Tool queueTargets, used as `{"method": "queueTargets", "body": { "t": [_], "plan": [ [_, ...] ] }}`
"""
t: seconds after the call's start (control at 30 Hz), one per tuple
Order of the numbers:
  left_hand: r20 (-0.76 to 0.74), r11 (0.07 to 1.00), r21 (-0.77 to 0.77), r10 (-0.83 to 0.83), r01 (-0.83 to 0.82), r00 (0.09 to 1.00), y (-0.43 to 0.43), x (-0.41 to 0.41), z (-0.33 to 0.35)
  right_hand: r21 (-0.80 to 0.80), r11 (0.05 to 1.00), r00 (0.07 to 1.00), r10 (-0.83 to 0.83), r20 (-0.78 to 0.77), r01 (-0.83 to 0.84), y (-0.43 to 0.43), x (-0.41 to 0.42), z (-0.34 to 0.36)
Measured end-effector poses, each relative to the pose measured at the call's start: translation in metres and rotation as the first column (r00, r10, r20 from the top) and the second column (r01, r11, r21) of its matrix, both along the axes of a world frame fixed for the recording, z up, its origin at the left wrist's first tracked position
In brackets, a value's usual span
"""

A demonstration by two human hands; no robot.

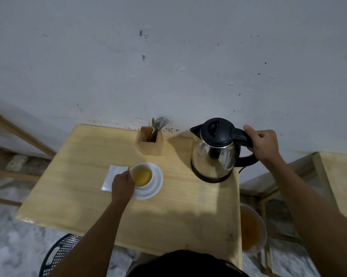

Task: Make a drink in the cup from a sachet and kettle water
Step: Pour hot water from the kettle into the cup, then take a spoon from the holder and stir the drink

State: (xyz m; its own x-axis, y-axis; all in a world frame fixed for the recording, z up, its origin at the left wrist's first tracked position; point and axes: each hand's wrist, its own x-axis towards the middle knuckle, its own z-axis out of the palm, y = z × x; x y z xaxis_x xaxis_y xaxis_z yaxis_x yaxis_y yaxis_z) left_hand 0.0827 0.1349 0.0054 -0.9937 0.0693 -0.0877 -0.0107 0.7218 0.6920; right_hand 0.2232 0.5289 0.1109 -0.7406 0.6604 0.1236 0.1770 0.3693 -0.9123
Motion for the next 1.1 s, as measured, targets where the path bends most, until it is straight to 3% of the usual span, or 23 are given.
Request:
{"method": "queueTargets", "body": {
  "t": [0.3, 0.5, 0.6, 0.7, 0.83, 0.9, 0.97, 1.03, 1.1],
  "plan": [
    [0.032, 0.999, -0.03, 0.037, -0.036, 0.999, 0.003, 0.003, 0.003, 0.049, 0.997, 0.997, 0.051, 0.053, -0.053, 0.014, -0.002, -0.005],
    [0.05, 1.0, -0.019, 0.017, -0.016, 0.999, 0.002, 0.003, 0.002, 0.259, 0.952, 0.976, -0.196, 0.1, 0.164, -0.008, 0.005, -0.007],
    [0.06, 1.0, -0.015, -0.021, 0.022, 0.998, 0.0, 0.002, 0.005, 0.31, 0.884, 0.926, -0.377, 0.031, 0.35, -0.036, 0.008, -0.006],
    [0.065, 0.998, -0.014, -0.068, 0.069, 0.996, -0.002, 0.0, 0.011, 0.389, 0.813, 0.894, -0.442, -0.07, 0.433, -0.069, 0.007, 0.0],
    [0.124, 0.993, -0.025, -0.11, 0.114, 0.986, -0.009, -0.007, 0.017, 0.56, 0.74, 0.925, -0.254, -0.282, 0.374, -0.126, -0.01, 0.009],
    [0.167, 0.991, -0.035, -0.12, 0.127, 0.979, -0.013, -0.011, 0.019, 0.584, 0.784, 0.959, -0.05, -0.278, 0.21, -0.154, -0.028, 0.01],
    [0.209, 0.985, -0.037, -0.156, 0.167, 0.965, -0.017, -0.017, 0.023, 0.501, 0.866, 0.991, 0.064, -0.12, 0.005, -0.174, -0.05, 0.005],
    [0.254, 0.973, -0.011, -0.222, 0.232, 0.941, -0.02, -0.022, 0.029, 0.212, 0.97, 0.989, 0.093, 0.116, -0.116, -0.185, -0.076, -0.004],
    [0.299, 0.954, 0.0, -0.285, 0.298, 0.911, -0.024, -0.028, 0.037, -0.09, 0.989, 0.962, 0.138, 0.234, -0.12, -0.192, -0.104, -0.016]
  ]
}}
